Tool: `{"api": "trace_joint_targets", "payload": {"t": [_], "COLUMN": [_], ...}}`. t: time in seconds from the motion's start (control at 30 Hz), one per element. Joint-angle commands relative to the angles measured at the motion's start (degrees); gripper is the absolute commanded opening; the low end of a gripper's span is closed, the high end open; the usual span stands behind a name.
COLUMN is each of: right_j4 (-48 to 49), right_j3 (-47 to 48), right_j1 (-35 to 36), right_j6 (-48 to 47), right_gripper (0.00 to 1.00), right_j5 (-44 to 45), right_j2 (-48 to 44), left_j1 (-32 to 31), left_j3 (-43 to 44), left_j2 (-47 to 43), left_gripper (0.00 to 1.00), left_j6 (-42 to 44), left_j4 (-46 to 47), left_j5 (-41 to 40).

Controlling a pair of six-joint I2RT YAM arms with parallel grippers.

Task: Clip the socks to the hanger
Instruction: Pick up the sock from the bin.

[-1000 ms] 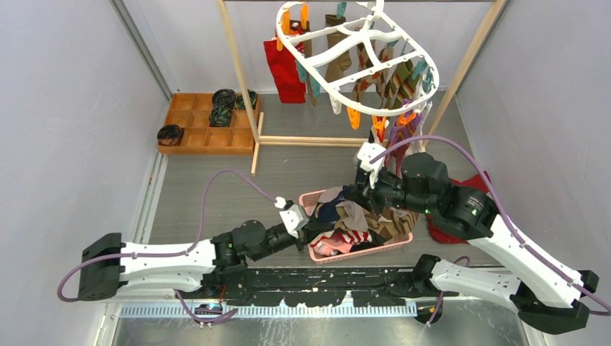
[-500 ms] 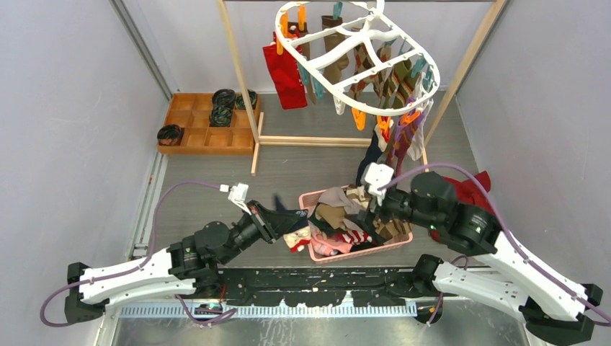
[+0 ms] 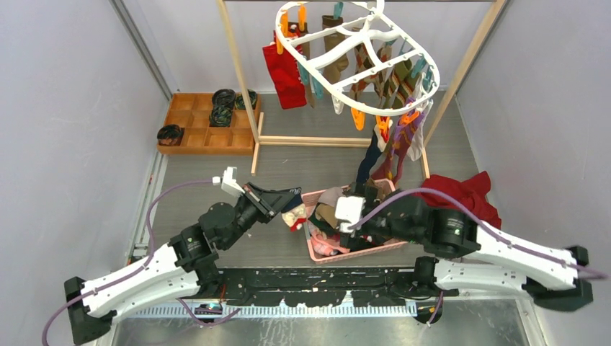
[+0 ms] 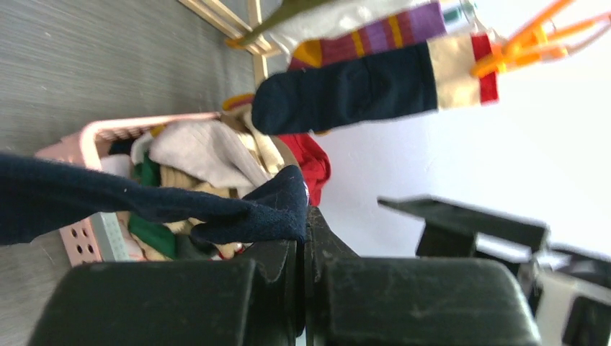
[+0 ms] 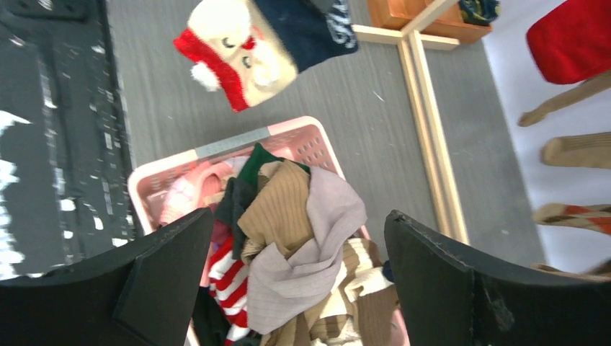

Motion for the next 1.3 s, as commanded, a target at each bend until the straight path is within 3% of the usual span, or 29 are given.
{"api": "trace_joint_targets", "payload": {"t": [0.0,0.1,0.17,0.43,0.63,0.7,0.83,0.97,1.27], "right_j4": [3.6,7.6,10.3,9.4,20.5,21.4,18.5,30.1,54.1], "right_j3": [4.7,9.1,11.8,13.8,-2.5,-5.1,-3.4,-7.2,-11.4], "right_j1": [12.5,17.4,18.3,18.5,19.2,19.1,20.3,23.4,23.4], "right_j6": [-3.9,-6.5,-6.9,-3.3,-9.3,-11.6,-12.7,-19.1,-31.1], "right_gripper": [0.95,0.96,0.96,1.0,1.0,1.0,1.0,1.0,1.0], "right_j5": [31.8,45.4,46.4,33.4,22.2,23.5,27.6,29.5,32.2], "right_j2": [7.2,11.8,12.7,14.1,2.8,2.2,10.2,14.5,22.7], "left_j1": [7.5,12.4,14.8,19.8,22.6,23.5,24.6,24.9,25.1], "left_j3": [0.4,-0.9,-1.7,-3.1,-4.3,-4.3,-5.5,-6.2,-5.4], "left_j2": [1.4,0.9,0.5,-0.1,-0.1,0.1,1.4,2.8,0.4], "left_gripper": [0.0,0.0,0.0,0.0,0.0,0.0,0.0,0.0,0.0], "left_j6": [-4.2,-4.6,-4.6,-7.3,-13.9,-14.4,-17.2,-19.6,-21.9], "left_j4": [4.4,4.8,5.0,7.6,9.3,9.6,11.8,13.8,11.9], "left_j5": [8.6,12.4,14.5,21.4,22.3,22.3,23.9,25.7,25.7]}}
